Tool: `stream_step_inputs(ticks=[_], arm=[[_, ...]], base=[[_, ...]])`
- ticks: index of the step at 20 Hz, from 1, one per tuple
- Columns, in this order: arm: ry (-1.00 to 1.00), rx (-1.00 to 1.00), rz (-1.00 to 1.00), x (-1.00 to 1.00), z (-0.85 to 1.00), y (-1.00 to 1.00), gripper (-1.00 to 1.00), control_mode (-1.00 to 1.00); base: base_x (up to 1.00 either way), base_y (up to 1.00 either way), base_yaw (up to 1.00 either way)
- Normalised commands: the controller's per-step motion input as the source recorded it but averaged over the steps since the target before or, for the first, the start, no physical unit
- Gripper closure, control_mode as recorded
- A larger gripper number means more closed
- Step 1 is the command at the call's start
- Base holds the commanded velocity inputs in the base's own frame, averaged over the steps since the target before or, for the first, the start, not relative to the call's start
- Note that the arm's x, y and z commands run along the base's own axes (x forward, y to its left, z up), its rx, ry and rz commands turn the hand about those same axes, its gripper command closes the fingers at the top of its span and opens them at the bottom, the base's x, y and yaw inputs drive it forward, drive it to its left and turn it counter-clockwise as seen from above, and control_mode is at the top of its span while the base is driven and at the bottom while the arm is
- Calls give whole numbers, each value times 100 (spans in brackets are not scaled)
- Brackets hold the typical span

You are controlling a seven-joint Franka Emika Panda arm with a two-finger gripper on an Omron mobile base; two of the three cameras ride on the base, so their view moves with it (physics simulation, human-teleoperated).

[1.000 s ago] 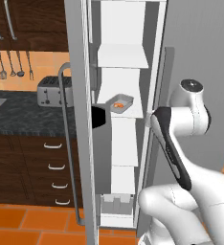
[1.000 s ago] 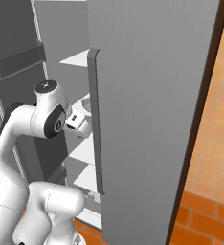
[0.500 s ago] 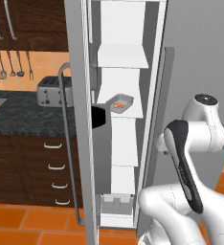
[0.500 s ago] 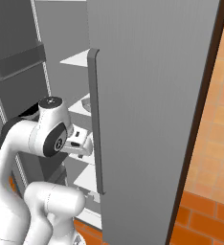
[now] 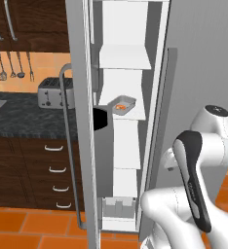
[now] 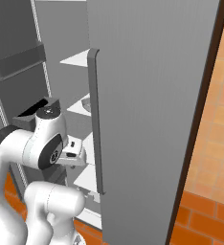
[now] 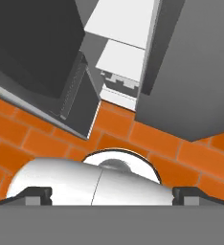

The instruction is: Take the meat container that has the shrimp and place it on the second highest rack of the freezer. Then take the vegetable container that has the bell pepper and avocado and place it on the highest rack of the freezer.

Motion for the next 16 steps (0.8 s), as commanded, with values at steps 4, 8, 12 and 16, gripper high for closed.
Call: stream_step_inputs(ticks=[4,8,12,16], arm=[[0,0,0,-33,0,18,-100,-100],[0,0,0,-3,0,11,-100,-100],[0,0,0,-6,0,0,-100,-100],[0,0,0,0,0,0,-100,100]], base=[[0,0,0],[0,0,0],[0,0,0],[-91,16,6]])
